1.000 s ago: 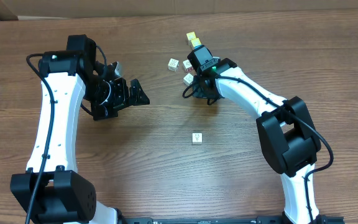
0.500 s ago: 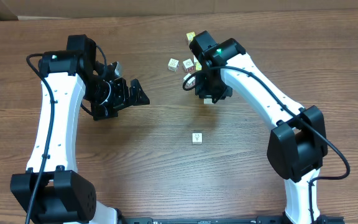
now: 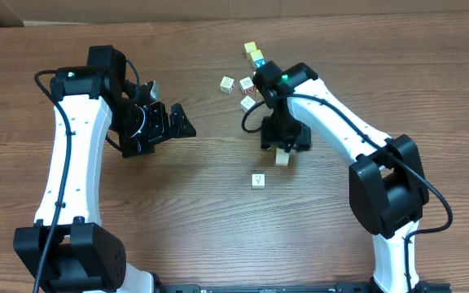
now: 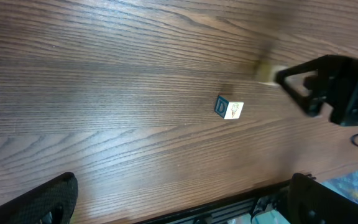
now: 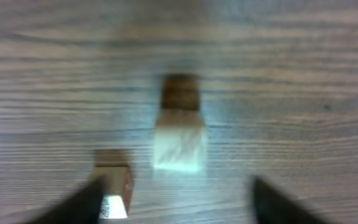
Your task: Flip 4 blocks
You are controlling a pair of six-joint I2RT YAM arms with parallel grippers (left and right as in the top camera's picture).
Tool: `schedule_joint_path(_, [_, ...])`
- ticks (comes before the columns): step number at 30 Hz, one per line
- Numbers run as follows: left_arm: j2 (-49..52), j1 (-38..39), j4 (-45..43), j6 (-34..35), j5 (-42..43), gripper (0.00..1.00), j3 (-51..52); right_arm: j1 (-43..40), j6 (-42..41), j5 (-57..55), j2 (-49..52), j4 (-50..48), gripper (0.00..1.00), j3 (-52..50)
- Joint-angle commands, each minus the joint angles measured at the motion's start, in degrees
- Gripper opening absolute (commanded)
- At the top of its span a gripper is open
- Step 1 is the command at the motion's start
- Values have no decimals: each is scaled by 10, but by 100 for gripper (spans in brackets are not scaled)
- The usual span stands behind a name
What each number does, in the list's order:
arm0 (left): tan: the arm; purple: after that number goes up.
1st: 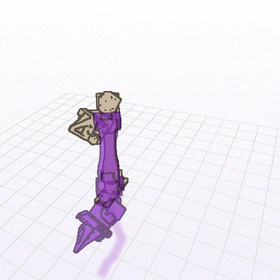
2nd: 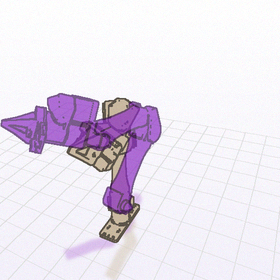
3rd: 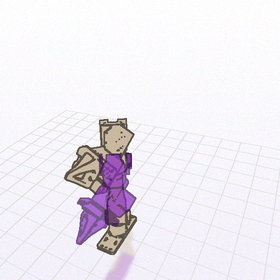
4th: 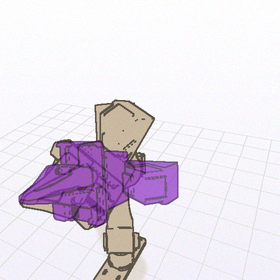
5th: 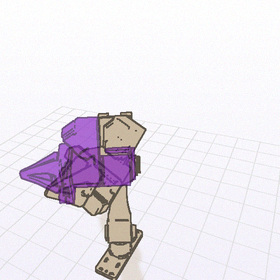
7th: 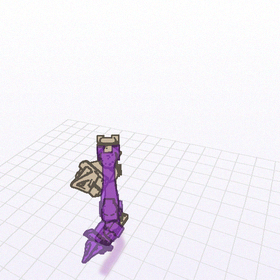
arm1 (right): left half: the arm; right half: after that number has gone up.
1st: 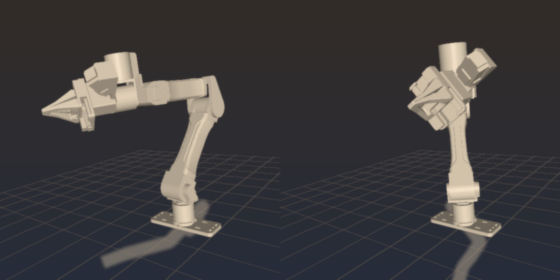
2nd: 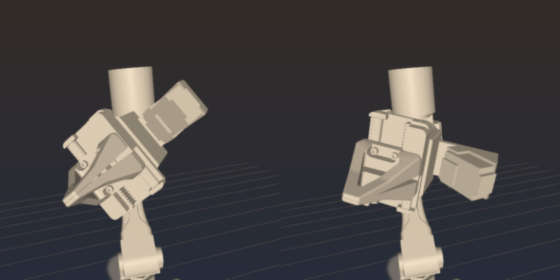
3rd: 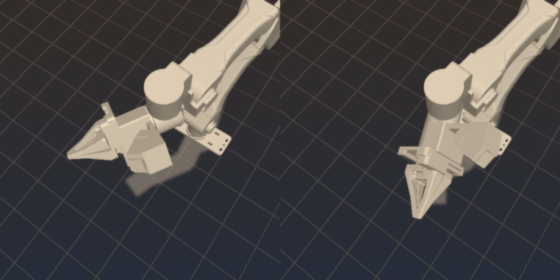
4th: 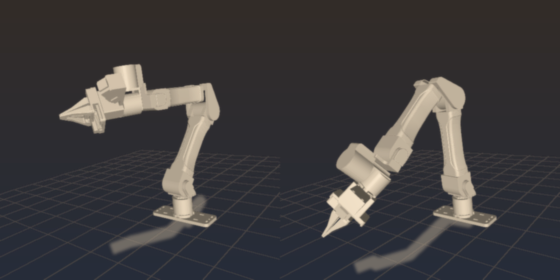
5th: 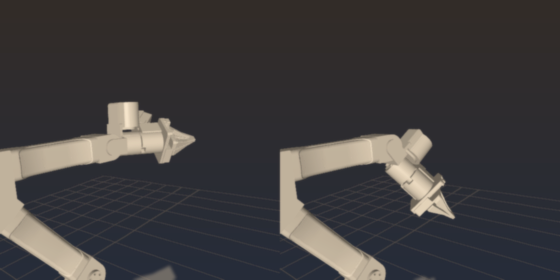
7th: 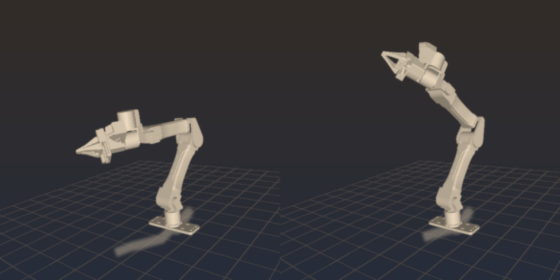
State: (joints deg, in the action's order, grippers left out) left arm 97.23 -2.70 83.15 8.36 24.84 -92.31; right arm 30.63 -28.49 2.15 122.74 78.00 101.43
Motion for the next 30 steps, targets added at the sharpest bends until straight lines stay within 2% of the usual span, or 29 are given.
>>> schedule_joint_path(1, [2, 2, 1, -7, 0, 100, -12, 5, 1, 1, -11, -3, 91, -11])
schedule_joint_path(7, [2, 2, 1, -7, 0, 100, -12, 5, 0, 1, -11, 9, 95, -11])
schedule_joint_path(10, [2, 2, 1, -7, 0, 100, -12, 5, 0, 1, -11, 16, 91, -11])
schedule_joint_path(12, [2, 2, 1, -7, 0, 100, -12, 5, 0, 2, -11, 22, 75, -13])
schedule_joint_path(15, [2, 2, 1, -7, 0, 100, -12, 7, 0, 1, -11, 27, 36, -24])
schedule_joint_path(17, [2, 2, 1, -7, 0, 100, -12, 7, -2, 2, -11, 30, 4, -31])
schedule_joint_path(22, [2, 2, 1, -7, 0, 100, -12, 7, -28, 6, -13, 56, 4, -35])
schedule_joint_path(30, [2, 2, 1, -7, 0, 100, -12, 20, -113, 6, -36, 77, 4, -36])
